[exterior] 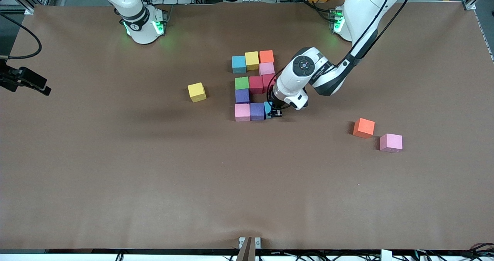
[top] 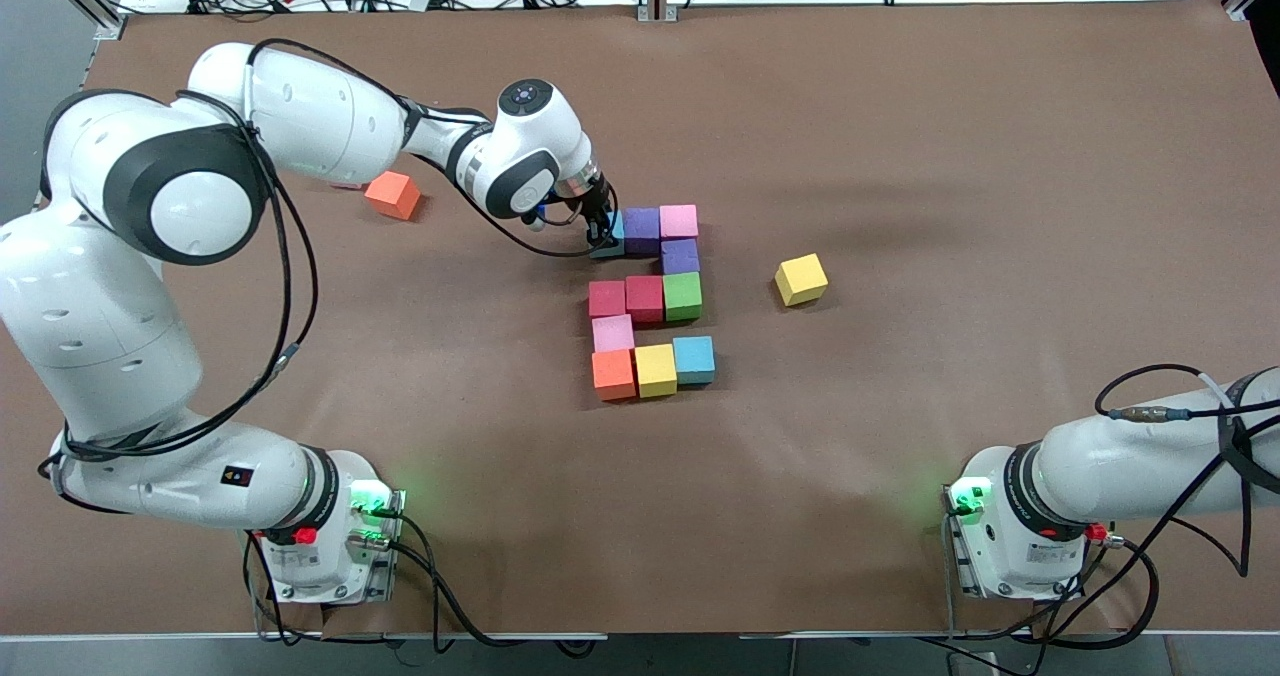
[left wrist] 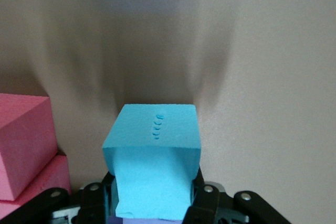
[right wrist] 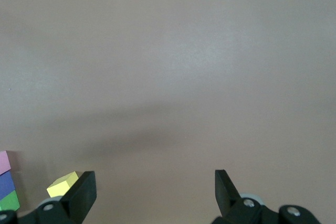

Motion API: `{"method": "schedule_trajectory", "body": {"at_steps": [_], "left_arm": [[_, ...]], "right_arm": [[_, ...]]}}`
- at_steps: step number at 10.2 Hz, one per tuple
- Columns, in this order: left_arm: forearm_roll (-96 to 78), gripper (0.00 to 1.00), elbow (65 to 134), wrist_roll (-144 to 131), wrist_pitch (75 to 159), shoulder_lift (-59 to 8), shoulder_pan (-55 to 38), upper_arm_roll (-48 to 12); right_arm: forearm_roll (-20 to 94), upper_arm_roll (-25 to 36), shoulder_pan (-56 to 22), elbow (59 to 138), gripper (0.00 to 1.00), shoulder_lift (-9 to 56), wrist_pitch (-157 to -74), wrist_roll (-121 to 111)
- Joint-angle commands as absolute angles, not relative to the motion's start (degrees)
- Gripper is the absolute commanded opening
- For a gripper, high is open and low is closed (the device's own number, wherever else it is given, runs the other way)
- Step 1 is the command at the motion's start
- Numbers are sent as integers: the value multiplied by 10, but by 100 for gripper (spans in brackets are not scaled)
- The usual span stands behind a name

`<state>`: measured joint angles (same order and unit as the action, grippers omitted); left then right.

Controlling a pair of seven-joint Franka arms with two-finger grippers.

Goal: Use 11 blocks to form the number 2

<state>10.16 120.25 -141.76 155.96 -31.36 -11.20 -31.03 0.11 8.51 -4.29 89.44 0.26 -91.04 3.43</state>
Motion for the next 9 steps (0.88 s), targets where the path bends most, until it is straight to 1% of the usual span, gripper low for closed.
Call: {"method": "schedule_trajectory", "body": {"at_steps": [1, 2, 9], "left_arm": [[117, 55, 1191, -1414, 1566, -326, -112, -309], [117, 100, 1190, -1414, 1566, -327, -113, -309], [156, 100, 1188, -1379, 1555, -313, -112, -308]], "right_arm": [[-5, 77, -36, 892, 100, -3, -907, 33], [-6, 77, -35, 892, 100, -3, -907, 33], [-4, 76, -33, 892, 100, -2, -904, 34]]}}
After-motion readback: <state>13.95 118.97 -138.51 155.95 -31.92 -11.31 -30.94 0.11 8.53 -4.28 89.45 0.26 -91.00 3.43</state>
